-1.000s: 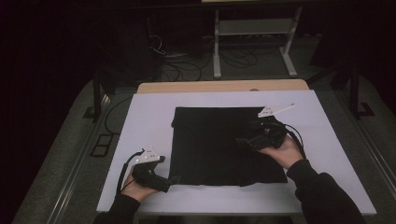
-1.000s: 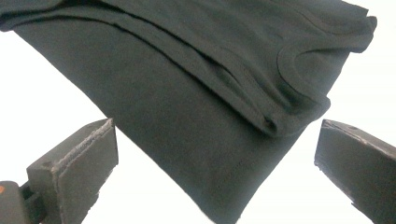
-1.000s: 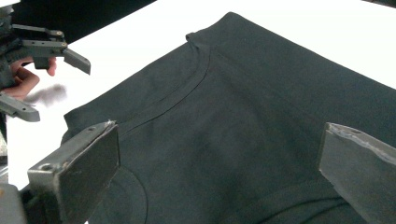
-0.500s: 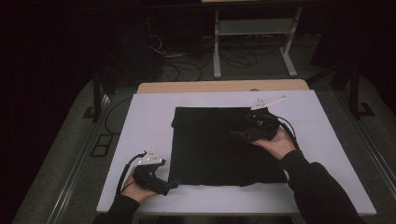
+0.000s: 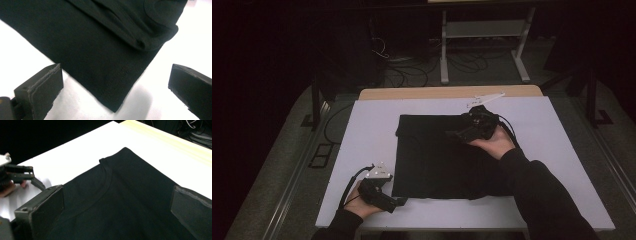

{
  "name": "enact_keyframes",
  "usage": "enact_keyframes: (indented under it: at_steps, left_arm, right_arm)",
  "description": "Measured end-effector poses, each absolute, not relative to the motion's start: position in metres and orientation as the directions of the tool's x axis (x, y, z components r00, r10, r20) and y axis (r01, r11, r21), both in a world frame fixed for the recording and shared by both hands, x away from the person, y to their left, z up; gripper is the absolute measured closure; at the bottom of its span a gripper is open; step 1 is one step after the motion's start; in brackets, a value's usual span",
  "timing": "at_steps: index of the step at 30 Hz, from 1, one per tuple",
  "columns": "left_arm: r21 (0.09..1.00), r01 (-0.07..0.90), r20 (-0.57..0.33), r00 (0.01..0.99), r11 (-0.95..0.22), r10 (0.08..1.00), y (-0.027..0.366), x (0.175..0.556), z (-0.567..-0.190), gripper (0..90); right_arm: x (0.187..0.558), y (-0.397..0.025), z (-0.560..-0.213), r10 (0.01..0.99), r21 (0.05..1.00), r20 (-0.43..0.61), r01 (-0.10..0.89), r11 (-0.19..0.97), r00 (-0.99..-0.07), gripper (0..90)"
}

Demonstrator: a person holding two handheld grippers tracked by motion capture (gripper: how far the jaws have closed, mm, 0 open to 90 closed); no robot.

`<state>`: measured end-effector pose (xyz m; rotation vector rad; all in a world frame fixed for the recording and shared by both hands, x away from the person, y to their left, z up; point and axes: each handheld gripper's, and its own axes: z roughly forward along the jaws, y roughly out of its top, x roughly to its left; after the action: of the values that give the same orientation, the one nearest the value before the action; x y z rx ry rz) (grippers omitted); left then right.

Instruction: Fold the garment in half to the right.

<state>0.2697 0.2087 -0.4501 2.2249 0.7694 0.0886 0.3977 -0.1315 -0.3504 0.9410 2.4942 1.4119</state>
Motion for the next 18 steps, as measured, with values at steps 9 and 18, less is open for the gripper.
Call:
enact_keyframes:
  at_steps: [9,18]
  left_arm:
    - [0.701,0.491,-0.161,0.816,-0.517,0.556,0.204,0.267,-0.452,0.0]
    - [0.708,0.465,-0.131,0.826,-0.531,0.548,0.202,0.266,-0.451,6.8]
  right_arm:
    - [0.413,-0.102,-0.345,0.554,0.819,0.169,0.429,0.381,-0.815,0.0]
    - [0.435,-0.08,-0.344,0.557,0.817,0.166,0.43,0.384,-0.814,0.0]
